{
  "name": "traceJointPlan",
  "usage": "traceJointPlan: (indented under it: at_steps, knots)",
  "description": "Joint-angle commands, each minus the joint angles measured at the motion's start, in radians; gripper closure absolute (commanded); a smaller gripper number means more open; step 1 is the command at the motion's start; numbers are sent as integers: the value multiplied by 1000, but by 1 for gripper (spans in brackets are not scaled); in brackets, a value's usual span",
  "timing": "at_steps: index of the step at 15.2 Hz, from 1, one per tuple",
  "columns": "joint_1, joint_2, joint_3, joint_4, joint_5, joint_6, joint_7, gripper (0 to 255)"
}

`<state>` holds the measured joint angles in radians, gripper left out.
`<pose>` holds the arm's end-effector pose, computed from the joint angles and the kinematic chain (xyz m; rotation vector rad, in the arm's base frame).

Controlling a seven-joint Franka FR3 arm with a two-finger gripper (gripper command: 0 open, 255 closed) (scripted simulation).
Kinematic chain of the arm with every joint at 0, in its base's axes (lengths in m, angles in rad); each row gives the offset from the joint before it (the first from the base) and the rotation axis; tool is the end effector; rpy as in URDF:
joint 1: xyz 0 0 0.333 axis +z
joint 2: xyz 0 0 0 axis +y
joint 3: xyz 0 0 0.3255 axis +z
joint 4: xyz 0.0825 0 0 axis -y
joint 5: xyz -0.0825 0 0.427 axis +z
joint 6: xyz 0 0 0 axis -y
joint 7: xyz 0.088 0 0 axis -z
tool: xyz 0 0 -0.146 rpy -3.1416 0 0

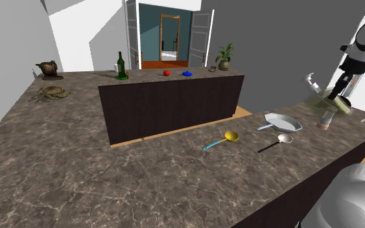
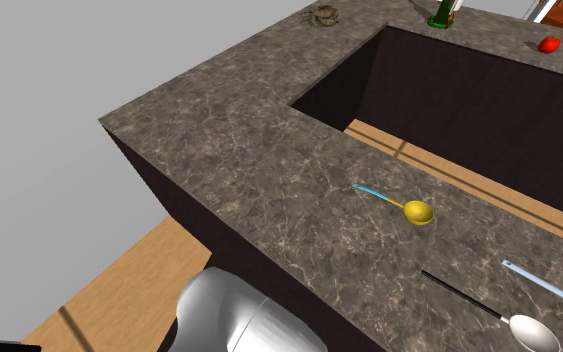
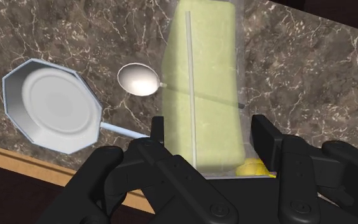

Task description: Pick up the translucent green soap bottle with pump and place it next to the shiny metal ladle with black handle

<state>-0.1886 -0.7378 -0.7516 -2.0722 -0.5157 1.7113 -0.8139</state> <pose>0.1481 -0.4491 0.5959 2.9528 -0.0259 0.1772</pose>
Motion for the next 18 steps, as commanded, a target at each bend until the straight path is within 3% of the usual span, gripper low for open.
traceJointPlan:
  at_steps: [1, 6, 18]
  knots:
    - [25, 40, -63, 58, 0, 9, -51, 255]
    - [118, 139, -248, 205, 20, 30, -177, 255]
    - [93, 104, -287, 37, -29, 172, -149, 255]
